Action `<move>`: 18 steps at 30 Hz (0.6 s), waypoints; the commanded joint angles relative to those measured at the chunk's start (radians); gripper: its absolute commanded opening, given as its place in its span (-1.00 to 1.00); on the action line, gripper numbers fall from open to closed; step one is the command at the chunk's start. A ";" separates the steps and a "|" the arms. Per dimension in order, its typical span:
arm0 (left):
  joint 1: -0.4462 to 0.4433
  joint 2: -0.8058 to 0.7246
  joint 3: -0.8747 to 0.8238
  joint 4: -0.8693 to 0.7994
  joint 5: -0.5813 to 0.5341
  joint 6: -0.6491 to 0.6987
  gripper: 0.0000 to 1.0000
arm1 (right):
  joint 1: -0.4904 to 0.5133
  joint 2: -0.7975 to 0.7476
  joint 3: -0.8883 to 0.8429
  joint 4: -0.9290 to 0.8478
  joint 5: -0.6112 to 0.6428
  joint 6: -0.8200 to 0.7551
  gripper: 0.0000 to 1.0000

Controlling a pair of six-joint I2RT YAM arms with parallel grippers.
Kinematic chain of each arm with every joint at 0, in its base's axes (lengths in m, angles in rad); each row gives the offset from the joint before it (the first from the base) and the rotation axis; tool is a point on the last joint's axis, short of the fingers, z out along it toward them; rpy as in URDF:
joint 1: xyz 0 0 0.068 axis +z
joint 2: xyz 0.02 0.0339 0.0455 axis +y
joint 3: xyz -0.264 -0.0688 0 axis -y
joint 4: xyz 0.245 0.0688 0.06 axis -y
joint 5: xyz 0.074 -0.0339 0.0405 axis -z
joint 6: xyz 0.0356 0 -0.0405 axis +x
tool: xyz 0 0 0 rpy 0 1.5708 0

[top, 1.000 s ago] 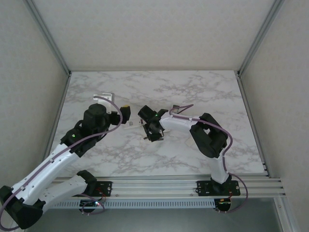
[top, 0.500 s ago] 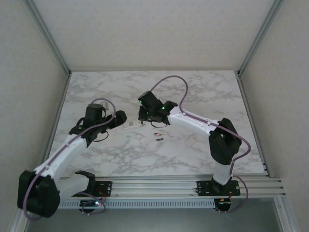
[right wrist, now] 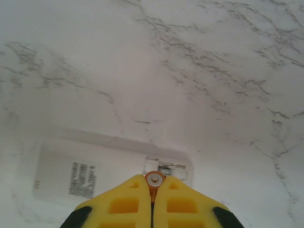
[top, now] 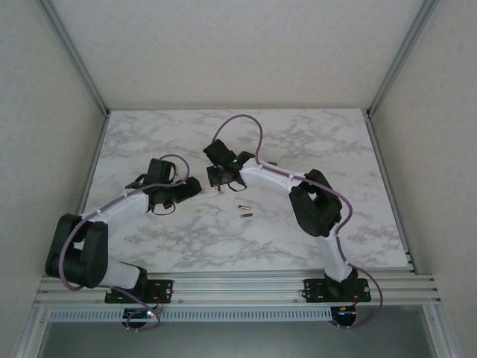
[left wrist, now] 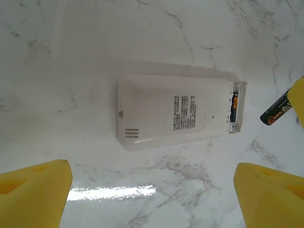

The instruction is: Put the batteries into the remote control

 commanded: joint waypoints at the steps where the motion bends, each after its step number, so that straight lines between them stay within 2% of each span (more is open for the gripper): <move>1: 0.008 0.044 0.044 0.022 0.000 0.007 0.76 | -0.017 0.025 0.023 0.012 0.017 -0.024 -1.00; 18: 0.008 0.176 0.079 0.073 -0.004 -0.020 0.60 | -0.026 0.081 -0.004 0.005 -0.058 0.031 -1.00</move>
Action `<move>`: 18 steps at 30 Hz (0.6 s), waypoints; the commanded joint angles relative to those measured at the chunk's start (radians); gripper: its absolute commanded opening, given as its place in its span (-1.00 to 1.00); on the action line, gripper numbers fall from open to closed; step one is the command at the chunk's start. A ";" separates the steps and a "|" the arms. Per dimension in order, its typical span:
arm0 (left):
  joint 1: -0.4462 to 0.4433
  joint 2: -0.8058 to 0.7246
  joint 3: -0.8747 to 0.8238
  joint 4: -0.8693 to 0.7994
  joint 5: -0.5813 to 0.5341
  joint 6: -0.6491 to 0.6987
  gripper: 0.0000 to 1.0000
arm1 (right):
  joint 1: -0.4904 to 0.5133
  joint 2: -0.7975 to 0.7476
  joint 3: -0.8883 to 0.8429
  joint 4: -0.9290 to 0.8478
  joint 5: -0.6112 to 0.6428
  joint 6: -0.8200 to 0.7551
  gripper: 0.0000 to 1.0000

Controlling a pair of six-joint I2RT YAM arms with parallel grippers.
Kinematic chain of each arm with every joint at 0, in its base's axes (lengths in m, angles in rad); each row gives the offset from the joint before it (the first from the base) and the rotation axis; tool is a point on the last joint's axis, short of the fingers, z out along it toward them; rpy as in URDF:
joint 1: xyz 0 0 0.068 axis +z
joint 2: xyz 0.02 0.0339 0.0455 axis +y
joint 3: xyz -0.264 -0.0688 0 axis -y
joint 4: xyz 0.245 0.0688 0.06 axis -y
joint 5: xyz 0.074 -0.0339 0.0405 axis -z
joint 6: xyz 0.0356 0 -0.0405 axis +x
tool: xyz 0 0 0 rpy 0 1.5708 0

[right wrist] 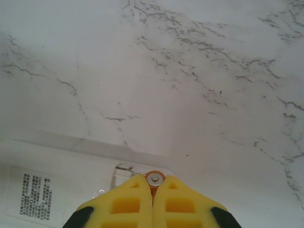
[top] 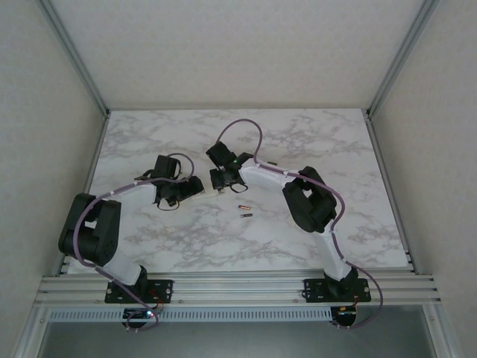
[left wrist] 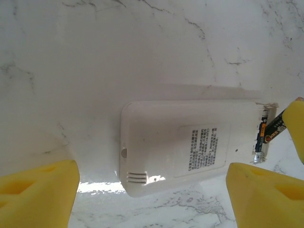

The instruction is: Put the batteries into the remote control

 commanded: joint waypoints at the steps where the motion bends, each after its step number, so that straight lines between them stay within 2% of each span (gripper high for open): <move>1: 0.008 0.014 0.018 0.029 -0.001 -0.020 0.59 | 0.000 0.016 -0.002 -0.011 -0.017 0.021 -1.00; 5: 0.008 0.023 0.005 0.048 0.007 -0.033 0.57 | -0.001 0.028 0.021 -0.061 -0.019 0.035 -0.95; 18: 0.008 0.005 0.002 0.034 -0.026 -0.034 0.56 | -0.001 0.027 0.078 -0.143 -0.033 0.058 -0.59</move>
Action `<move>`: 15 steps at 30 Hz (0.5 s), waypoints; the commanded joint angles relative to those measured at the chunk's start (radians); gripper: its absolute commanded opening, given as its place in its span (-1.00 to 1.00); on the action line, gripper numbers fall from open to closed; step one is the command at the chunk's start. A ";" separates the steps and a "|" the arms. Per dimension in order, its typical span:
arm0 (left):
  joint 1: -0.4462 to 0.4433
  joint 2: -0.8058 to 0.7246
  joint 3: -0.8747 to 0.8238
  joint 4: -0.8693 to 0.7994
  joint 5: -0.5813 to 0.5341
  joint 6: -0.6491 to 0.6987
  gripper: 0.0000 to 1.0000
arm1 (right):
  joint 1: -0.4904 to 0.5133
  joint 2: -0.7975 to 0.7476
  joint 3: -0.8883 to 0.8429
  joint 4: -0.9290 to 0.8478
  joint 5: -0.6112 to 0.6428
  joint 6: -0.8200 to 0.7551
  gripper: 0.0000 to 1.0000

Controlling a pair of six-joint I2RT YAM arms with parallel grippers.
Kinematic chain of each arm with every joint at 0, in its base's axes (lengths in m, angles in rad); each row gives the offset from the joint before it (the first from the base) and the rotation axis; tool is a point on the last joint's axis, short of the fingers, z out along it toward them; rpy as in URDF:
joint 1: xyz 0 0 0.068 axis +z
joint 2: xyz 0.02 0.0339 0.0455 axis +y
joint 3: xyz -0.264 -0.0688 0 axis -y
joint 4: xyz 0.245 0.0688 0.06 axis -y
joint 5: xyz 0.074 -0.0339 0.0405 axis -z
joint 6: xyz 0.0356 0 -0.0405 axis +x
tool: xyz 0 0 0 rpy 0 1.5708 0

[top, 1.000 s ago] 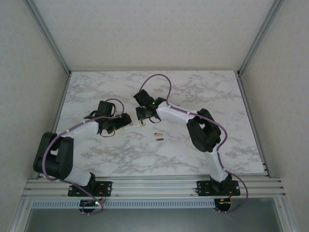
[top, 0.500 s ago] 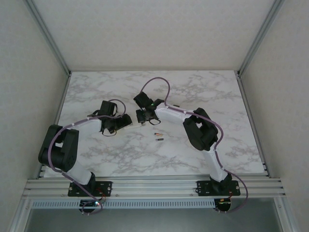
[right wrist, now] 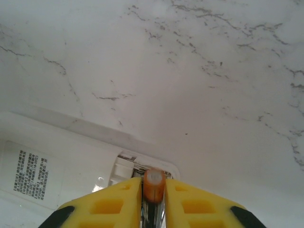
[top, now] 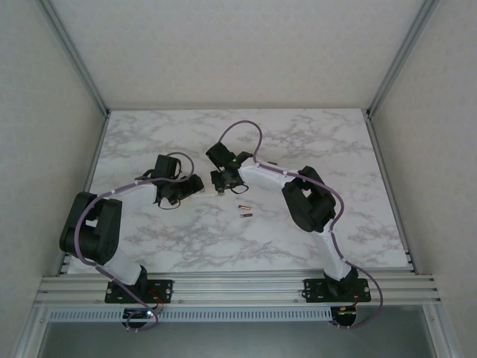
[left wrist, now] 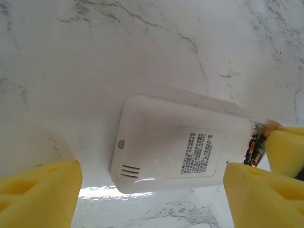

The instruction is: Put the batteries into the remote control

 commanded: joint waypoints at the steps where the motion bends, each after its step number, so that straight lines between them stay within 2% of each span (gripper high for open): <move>1: 0.007 -0.002 0.005 -0.008 -0.031 -0.005 0.56 | -0.001 0.016 0.059 -0.067 -0.002 0.017 -0.56; 5: 0.008 0.005 0.023 -0.028 -0.050 0.012 0.56 | -0.005 0.013 0.088 -0.096 0.005 0.024 -0.44; 15: 0.007 0.076 0.112 -0.082 -0.046 0.091 0.43 | -0.027 0.046 0.095 -0.083 -0.013 0.047 -0.44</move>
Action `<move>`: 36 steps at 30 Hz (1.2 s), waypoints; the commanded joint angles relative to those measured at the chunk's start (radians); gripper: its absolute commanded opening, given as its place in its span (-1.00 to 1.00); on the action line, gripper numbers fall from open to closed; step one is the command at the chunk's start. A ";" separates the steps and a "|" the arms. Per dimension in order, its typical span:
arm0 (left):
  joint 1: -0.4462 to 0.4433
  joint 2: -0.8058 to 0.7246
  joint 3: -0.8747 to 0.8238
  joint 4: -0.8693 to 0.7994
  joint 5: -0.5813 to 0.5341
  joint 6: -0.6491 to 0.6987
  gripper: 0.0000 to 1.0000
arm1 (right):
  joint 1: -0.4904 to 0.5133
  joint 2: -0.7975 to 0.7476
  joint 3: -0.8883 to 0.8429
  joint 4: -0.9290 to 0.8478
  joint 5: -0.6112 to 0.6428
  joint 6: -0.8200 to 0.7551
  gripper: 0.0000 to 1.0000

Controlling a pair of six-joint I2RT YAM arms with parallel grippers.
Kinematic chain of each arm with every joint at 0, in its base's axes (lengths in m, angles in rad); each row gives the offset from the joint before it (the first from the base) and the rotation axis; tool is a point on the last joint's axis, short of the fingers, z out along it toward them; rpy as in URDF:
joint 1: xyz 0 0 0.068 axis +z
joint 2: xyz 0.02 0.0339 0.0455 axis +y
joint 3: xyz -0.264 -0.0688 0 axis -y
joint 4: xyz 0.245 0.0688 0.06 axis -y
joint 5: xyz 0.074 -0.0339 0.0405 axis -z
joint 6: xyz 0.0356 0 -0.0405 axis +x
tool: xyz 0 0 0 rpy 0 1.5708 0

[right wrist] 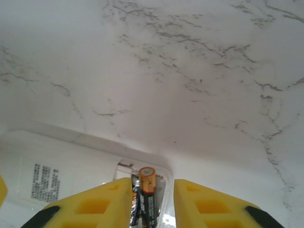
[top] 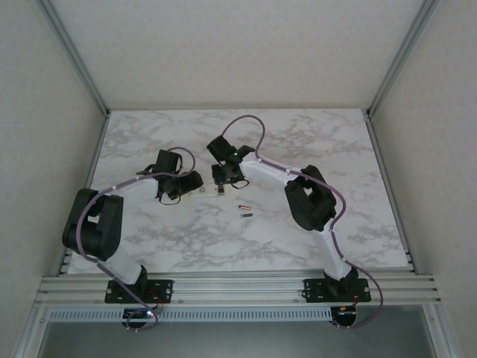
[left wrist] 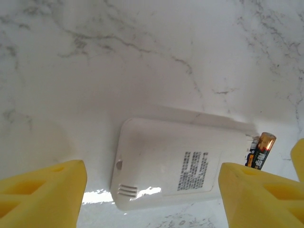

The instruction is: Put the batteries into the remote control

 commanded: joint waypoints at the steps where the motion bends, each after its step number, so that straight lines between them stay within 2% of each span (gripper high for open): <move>1: 0.008 0.050 0.040 -0.032 -0.003 0.042 0.41 | -0.004 0.042 0.026 -0.017 -0.025 0.006 -0.44; 5: 0.008 0.106 0.049 -0.002 0.053 0.031 0.31 | -0.003 0.055 0.022 -0.015 -0.047 0.011 -0.52; 10: 0.007 0.106 0.020 0.039 0.081 0.007 -0.01 | -0.002 0.041 -0.014 -0.001 -0.058 0.022 -0.65; 13: 0.004 0.091 -0.005 0.051 0.086 -0.006 -0.12 | -0.002 0.031 -0.030 -0.004 -0.060 0.038 -0.71; 19: -0.003 0.051 -0.050 0.085 0.096 -0.037 -0.16 | -0.001 0.030 -0.029 -0.034 -0.064 0.090 -0.75; 29: -0.013 0.050 -0.059 0.099 0.097 -0.059 -0.18 | 0.017 0.048 -0.037 -0.055 0.001 0.156 -0.76; 36: -0.017 0.042 -0.068 0.108 0.095 -0.072 -0.21 | 0.053 -0.017 -0.183 0.074 0.129 0.226 -0.77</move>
